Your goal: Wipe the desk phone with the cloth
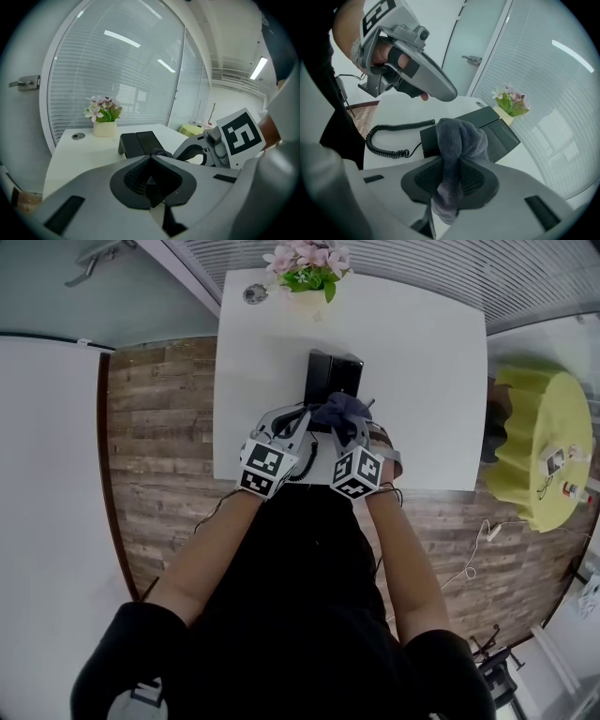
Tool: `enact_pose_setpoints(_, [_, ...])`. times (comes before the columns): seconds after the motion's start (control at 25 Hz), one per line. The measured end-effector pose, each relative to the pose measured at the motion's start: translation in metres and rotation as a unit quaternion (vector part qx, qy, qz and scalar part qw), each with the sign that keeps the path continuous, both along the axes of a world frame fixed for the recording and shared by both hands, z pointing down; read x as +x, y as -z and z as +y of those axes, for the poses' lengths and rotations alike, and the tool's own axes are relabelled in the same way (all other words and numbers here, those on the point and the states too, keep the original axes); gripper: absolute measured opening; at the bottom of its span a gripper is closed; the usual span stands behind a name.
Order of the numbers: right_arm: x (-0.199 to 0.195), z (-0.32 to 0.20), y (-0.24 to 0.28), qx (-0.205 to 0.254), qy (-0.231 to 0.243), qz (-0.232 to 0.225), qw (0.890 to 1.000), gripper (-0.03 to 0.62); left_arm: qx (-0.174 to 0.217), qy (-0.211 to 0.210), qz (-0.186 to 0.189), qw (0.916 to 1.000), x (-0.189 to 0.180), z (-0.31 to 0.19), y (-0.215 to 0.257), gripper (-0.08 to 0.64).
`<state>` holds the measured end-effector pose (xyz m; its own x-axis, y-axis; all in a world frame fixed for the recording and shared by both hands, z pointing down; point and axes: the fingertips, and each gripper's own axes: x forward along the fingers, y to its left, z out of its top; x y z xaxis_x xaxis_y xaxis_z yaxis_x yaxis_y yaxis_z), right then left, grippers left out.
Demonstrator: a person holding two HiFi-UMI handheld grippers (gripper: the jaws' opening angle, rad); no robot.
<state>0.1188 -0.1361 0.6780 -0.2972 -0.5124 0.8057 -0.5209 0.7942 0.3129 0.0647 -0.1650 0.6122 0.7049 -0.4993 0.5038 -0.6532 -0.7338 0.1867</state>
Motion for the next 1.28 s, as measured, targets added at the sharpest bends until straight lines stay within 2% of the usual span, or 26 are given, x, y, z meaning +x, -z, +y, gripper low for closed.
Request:
enact_pose_setpoints(0.52, [-0.009, 0.030, -0.012, -0.058, 0.003, -0.009, 0.998, 0.098, 0.005, -0.009, -0.001, 0.9999, -0.008, 0.011, 0.004, 0.011])
enact_pose_setpoints(0.76, [-0.019, 0.055, -0.013, -0.125, 0.004, -0.033, 0.992, 0.098, 0.006, -0.016, -0.002, 0.9998, -0.018, 0.016, 0.014, 0.011])
enact_pose_setpoints(1.0, [-0.019, 0.067, 0.027, -0.104, -0.033, -0.095, 0.989, 0.098, 0.015, -0.037, 0.013, 0.9991, -0.022, 0.026, 0.037, 0.011])
enact_pose_setpoints(1.16, [-0.017, 0.062, 0.072, -0.055, -0.062, -0.141, 0.987, 0.098, 0.019, -0.053, 0.027, 0.9981, -0.028, 0.040, 0.059, 0.011])
enact_pose_setpoints(1.28, [-0.017, 0.055, 0.113, -0.014, -0.086, -0.189, 0.978, 0.098, 0.030, -0.053, 0.040, 0.9973, -0.033, 0.045, 0.084, 0.011])
